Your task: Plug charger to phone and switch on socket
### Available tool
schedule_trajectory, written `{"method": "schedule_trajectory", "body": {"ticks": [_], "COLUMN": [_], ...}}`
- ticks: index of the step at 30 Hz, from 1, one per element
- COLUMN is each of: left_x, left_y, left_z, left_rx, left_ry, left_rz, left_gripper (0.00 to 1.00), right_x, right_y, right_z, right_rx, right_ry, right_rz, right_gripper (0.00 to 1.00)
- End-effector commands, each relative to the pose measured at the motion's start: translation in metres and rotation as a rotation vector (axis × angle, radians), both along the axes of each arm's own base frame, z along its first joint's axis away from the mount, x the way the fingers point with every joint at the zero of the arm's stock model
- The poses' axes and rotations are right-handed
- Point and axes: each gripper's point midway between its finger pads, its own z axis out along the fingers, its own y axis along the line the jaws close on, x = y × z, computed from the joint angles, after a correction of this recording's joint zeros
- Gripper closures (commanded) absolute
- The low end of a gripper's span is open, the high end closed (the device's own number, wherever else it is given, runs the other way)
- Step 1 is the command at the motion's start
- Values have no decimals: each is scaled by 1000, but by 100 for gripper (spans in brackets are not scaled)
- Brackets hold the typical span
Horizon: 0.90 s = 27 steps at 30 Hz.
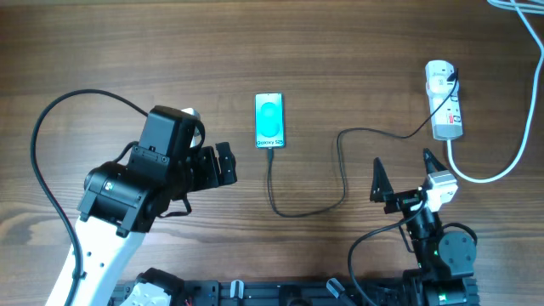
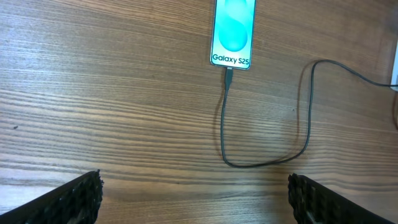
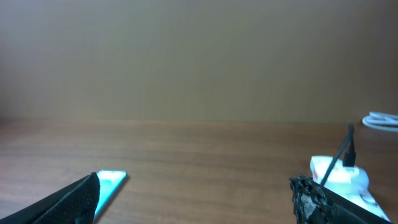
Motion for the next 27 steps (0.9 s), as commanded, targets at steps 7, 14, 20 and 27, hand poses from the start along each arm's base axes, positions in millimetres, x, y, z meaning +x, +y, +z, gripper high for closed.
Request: {"method": "schedule_trajectory", "body": {"ticks": [7, 14, 20, 27], "left_x": [0, 0, 0, 0], "left_y": [1, 1, 1, 1], "left_z": [-2, -2, -2, -2], "left_rx": [6, 6, 6, 6], "left_ry": [4, 4, 4, 4], "left_rz": [9, 9, 9, 9], "left_gripper": [0, 0, 0, 0], "right_x": [2, 3, 3, 3], "right_y": [-19, -20, -20, -20], "right_z": [-14, -14, -14, -14], "right_rx": [-86, -117, -120, -120], "right_ry": [39, 35, 33, 33], "right_rz": [-90, -98, -98, -98], "right_gripper": [0, 0, 0, 0]}}
